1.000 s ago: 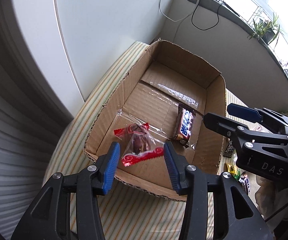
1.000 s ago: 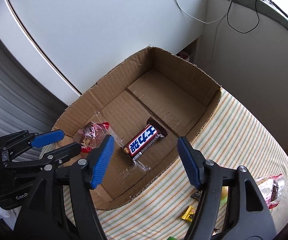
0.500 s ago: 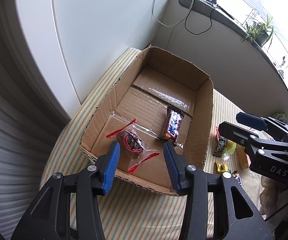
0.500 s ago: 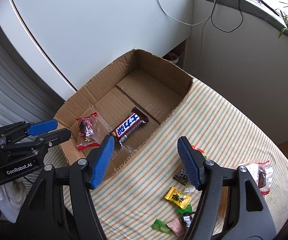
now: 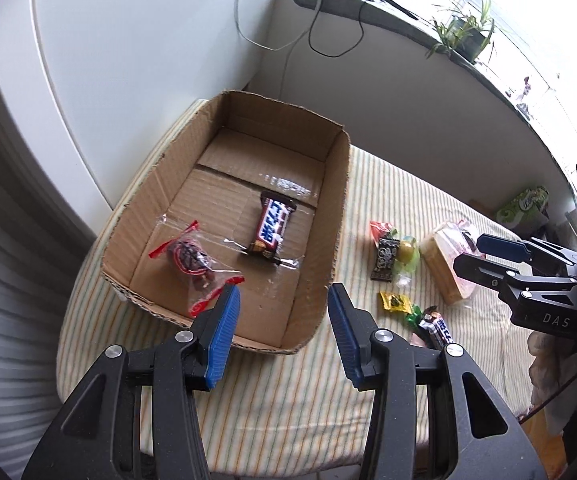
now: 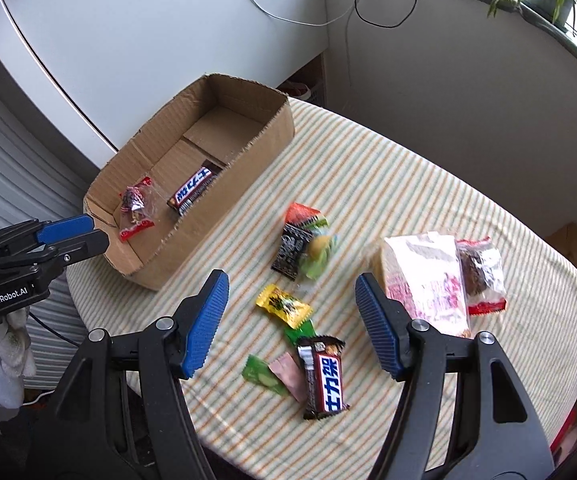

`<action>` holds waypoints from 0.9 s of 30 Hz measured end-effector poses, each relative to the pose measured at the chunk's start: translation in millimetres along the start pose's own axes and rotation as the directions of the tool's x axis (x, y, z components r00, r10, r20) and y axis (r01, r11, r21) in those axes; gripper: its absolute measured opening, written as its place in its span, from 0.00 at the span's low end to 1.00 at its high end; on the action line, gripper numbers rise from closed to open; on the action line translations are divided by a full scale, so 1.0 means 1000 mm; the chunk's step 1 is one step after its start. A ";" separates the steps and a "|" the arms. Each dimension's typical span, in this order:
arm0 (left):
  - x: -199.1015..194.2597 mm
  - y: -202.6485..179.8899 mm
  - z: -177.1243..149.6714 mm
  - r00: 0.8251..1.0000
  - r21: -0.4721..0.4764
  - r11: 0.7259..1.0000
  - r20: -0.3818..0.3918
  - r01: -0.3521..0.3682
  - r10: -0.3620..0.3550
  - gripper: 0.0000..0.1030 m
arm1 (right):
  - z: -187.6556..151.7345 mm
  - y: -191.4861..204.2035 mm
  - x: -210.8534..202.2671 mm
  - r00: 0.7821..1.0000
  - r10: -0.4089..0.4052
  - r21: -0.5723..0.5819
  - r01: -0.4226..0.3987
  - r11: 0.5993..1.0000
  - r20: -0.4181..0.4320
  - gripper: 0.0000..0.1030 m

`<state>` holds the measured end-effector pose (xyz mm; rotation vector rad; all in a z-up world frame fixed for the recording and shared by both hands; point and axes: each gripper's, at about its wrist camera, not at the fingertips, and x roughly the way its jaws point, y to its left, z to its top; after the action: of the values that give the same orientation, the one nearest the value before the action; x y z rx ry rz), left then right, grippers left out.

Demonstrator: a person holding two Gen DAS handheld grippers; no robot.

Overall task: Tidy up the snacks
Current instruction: 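Move both tools back over the remaining snacks on the table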

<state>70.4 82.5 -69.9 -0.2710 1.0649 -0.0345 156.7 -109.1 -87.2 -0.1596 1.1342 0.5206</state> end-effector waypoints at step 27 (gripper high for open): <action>0.094 -0.142 -0.072 0.940 0.616 0.752 -0.340 0.234 -0.014 0.39 | -0.069 -0.056 0.057 0.984 0.060 0.142 -0.036 0.989 -0.170 0.67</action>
<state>68.4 -83.7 -149.5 0.3159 1.2851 -0.5858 144.8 -165.9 -174.7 -0.0576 1.3432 0.4759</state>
